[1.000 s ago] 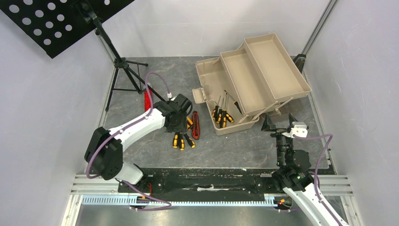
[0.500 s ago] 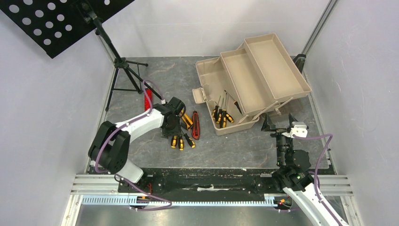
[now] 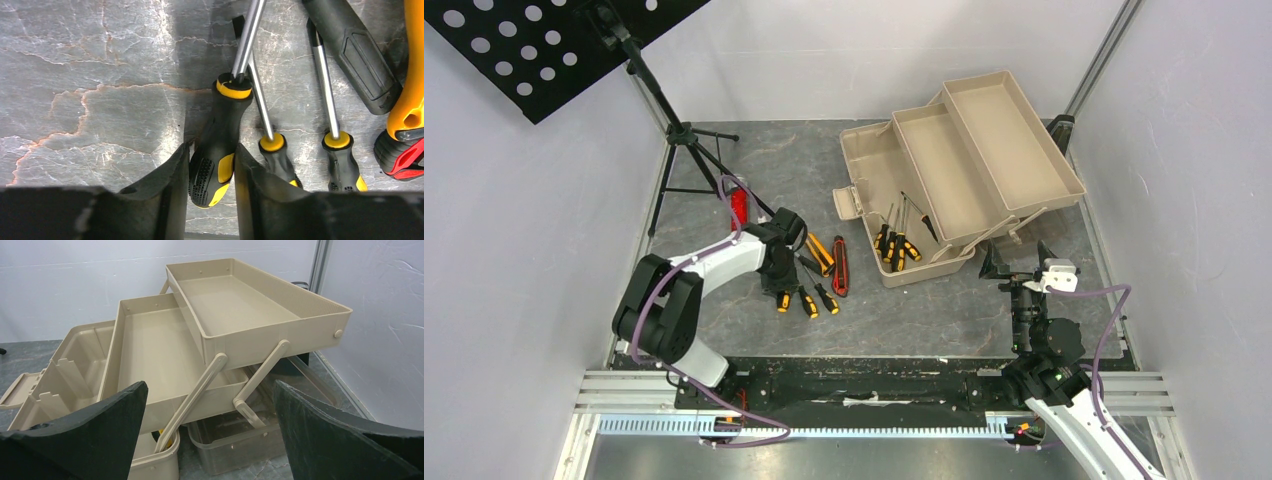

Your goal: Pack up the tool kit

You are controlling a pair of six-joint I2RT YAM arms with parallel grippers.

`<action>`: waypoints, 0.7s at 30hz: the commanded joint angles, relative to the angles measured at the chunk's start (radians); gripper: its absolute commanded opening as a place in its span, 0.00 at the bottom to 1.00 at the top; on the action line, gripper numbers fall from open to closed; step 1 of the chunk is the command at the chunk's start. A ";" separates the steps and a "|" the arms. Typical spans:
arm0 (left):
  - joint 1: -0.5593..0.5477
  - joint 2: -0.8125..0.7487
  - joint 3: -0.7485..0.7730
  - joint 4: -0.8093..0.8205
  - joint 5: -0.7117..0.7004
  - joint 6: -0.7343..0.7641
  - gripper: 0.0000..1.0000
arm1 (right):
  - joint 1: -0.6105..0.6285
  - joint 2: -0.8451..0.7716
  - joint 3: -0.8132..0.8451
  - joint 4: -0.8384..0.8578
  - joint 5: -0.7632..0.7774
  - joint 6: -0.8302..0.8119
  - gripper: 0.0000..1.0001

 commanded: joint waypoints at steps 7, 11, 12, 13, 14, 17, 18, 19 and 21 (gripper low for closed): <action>0.001 -0.069 0.004 0.077 0.118 0.079 0.21 | 0.006 -0.039 0.000 0.038 0.025 -0.008 0.98; 0.001 -0.158 0.019 0.102 0.195 0.080 0.16 | 0.006 -0.036 0.000 0.039 0.024 -0.009 0.98; 0.001 -0.178 0.028 0.112 0.220 0.073 0.15 | 0.006 -0.036 0.000 0.040 0.023 -0.009 0.98; 0.001 -0.192 0.036 0.122 0.243 0.065 0.15 | 0.006 -0.037 0.000 0.038 0.025 -0.009 0.98; 0.000 -0.208 0.045 0.137 0.268 0.050 0.14 | 0.006 -0.036 0.000 0.038 0.023 -0.009 0.98; -0.002 -0.246 0.066 0.194 0.344 0.003 0.10 | 0.006 -0.037 0.000 0.039 0.024 -0.009 0.98; -0.004 -0.256 0.072 0.216 0.370 -0.023 0.09 | 0.006 -0.039 0.000 0.038 0.024 -0.009 0.98; -0.007 -0.264 0.079 0.244 0.392 -0.049 0.09 | 0.006 -0.038 0.000 0.039 0.026 -0.009 0.98; -0.017 -0.277 0.095 0.294 0.421 -0.104 0.08 | 0.006 -0.038 0.000 0.039 0.026 -0.009 0.98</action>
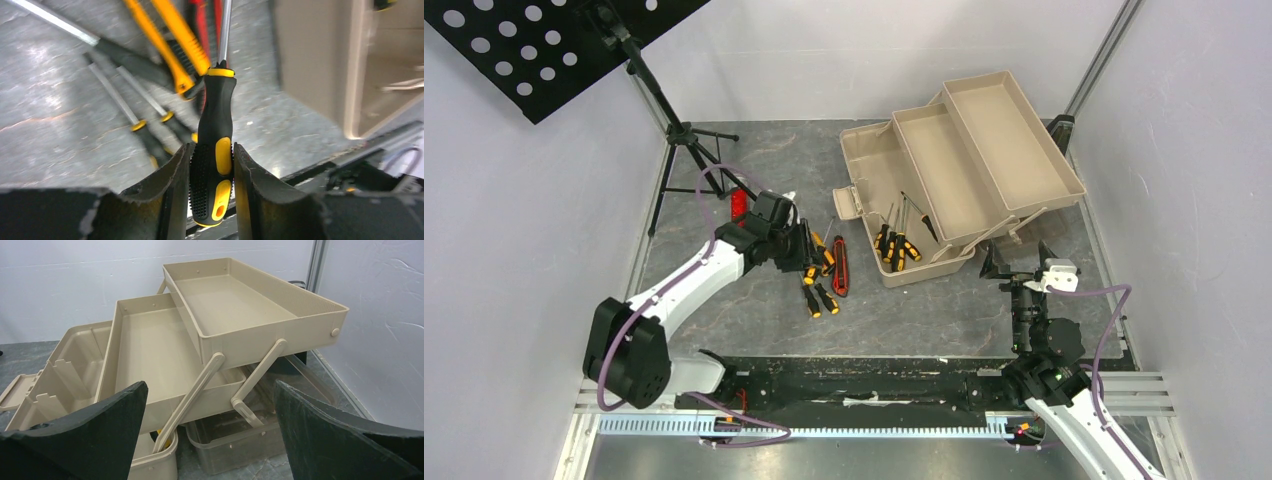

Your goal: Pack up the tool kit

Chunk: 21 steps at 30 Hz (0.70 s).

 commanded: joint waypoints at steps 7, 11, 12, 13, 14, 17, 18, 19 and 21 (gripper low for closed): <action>-0.111 0.003 0.177 0.272 0.101 -0.260 0.08 | 0.006 -0.042 0.000 0.039 0.017 -0.009 0.98; -0.157 0.083 0.245 0.316 0.086 -0.312 0.08 | 0.006 -0.044 0.000 0.039 0.018 -0.009 0.98; -0.164 0.094 0.259 0.321 0.084 -0.325 0.08 | 0.006 -0.044 0.000 0.039 0.017 -0.008 0.98; -0.174 0.102 0.269 0.324 0.077 -0.333 0.07 | 0.006 -0.045 0.000 0.037 0.018 -0.009 0.98; -0.182 0.104 0.276 0.325 0.058 -0.339 0.07 | 0.006 -0.045 0.000 0.035 0.021 -0.009 0.98; -0.200 0.113 0.283 0.324 -0.013 -0.357 0.07 | 0.006 -0.047 -0.001 0.040 0.023 -0.009 0.98; -0.207 0.120 0.284 0.329 -0.034 -0.366 0.07 | 0.006 -0.046 -0.003 0.042 0.022 -0.009 0.98; -0.214 0.130 0.286 0.337 -0.055 -0.378 0.07 | 0.006 -0.045 -0.005 0.045 0.019 -0.009 0.98; -0.230 0.161 0.292 0.351 -0.105 -0.404 0.07 | 0.006 -0.047 -0.005 0.044 0.015 -0.008 0.98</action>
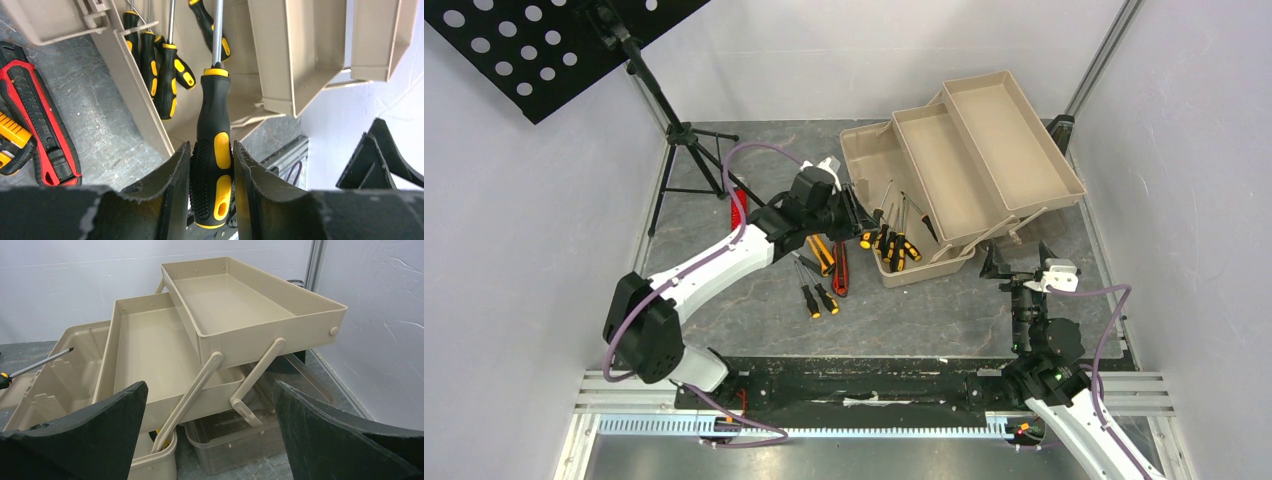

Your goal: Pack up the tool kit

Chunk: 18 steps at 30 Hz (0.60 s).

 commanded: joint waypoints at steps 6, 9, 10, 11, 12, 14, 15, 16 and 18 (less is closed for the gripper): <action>-0.073 0.172 0.135 0.112 -0.168 -0.125 0.08 | 0.006 -0.047 -0.002 0.040 0.013 -0.010 0.98; -0.090 0.241 0.184 0.110 -0.169 -0.133 0.17 | 0.006 -0.047 -0.002 0.039 0.014 -0.012 0.98; -0.095 0.258 0.197 0.110 -0.170 -0.134 0.25 | 0.006 -0.047 -0.001 0.037 0.016 -0.012 0.98; -0.098 0.268 0.206 0.109 -0.170 -0.135 0.38 | 0.006 -0.047 -0.001 0.038 0.016 -0.013 0.98; -0.101 0.275 0.212 0.109 -0.168 -0.135 0.48 | 0.006 -0.049 -0.001 0.038 0.016 -0.013 0.98; -0.106 0.278 0.214 0.108 -0.169 -0.131 0.62 | 0.007 -0.048 -0.002 0.037 0.017 -0.013 0.98; -0.107 0.274 0.211 0.107 -0.169 -0.126 0.66 | 0.006 -0.048 -0.002 0.037 0.016 -0.012 0.98; -0.106 0.267 0.210 0.101 -0.169 -0.121 0.69 | 0.006 -0.047 -0.002 0.037 0.015 -0.012 0.98; -0.107 0.245 0.208 0.075 -0.196 -0.101 0.73 | 0.006 -0.048 -0.003 0.040 0.016 -0.013 0.98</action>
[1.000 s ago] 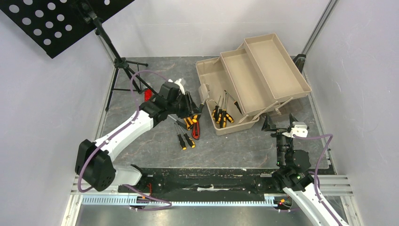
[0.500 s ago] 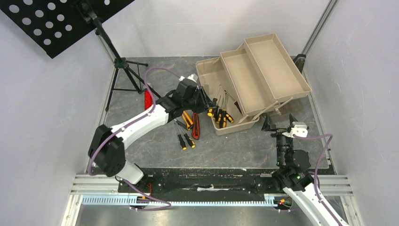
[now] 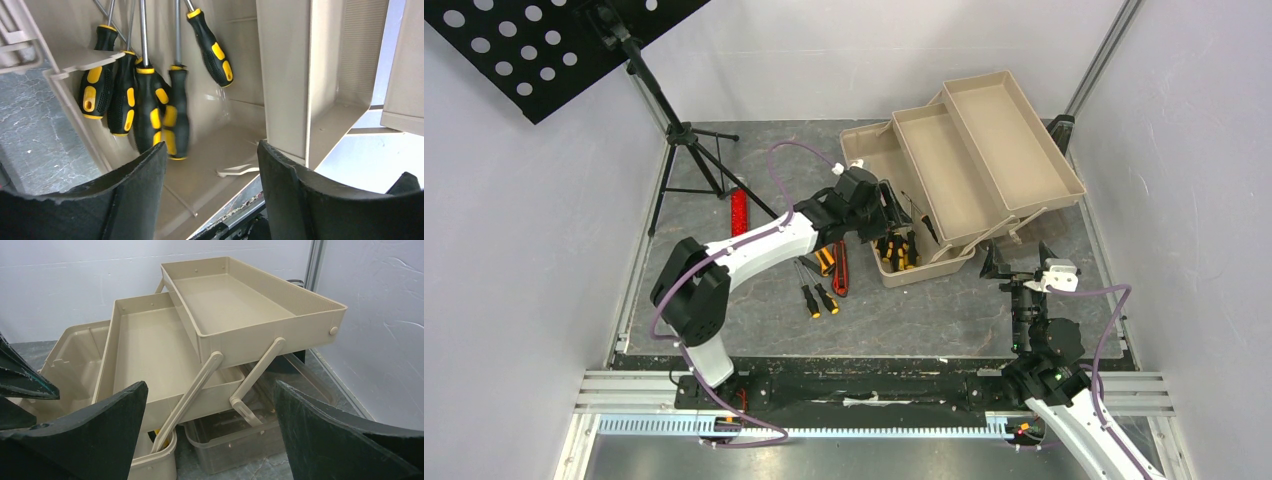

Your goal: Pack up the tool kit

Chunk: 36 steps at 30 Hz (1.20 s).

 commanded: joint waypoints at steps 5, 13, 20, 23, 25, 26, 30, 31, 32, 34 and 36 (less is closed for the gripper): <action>-0.004 -0.134 0.004 -0.080 -0.113 0.055 0.75 | 0.006 -0.049 -0.001 0.039 0.014 -0.012 0.98; -0.004 -0.284 -0.077 -0.310 -0.261 0.093 0.75 | 0.006 -0.050 -0.001 0.039 0.013 -0.011 0.98; -0.004 -0.380 -0.180 -0.484 -0.359 0.047 0.73 | 0.006 -0.052 -0.001 0.041 0.012 -0.010 0.98; -0.002 -0.383 -0.195 -0.555 -0.384 0.020 0.73 | 0.006 -0.050 -0.002 0.041 0.011 -0.010 0.98; -0.003 -0.373 -0.199 -0.600 -0.393 -0.001 0.73 | 0.006 -0.050 -0.002 0.042 0.011 -0.008 0.98; -0.003 -0.369 -0.202 -0.616 -0.397 -0.010 0.73 | 0.006 -0.050 -0.002 0.042 0.009 -0.008 0.98; -0.003 -0.356 -0.226 -0.647 -0.400 -0.057 0.69 | 0.006 -0.047 -0.002 0.043 0.006 -0.007 0.98; -0.001 -0.350 -0.238 -0.646 -0.400 -0.068 0.67 | 0.006 -0.046 -0.002 0.044 0.006 -0.007 0.98; 0.000 -0.345 -0.247 -0.645 -0.399 -0.074 0.66 | 0.006 -0.045 -0.003 0.043 0.005 -0.007 0.98; 0.006 -0.324 -0.262 -0.641 -0.392 -0.081 0.64 | 0.005 -0.045 -0.005 0.043 0.004 -0.006 0.98; 0.015 -0.294 -0.273 -0.629 -0.378 -0.079 0.62 | 0.006 -0.046 -0.004 0.044 0.003 -0.005 0.98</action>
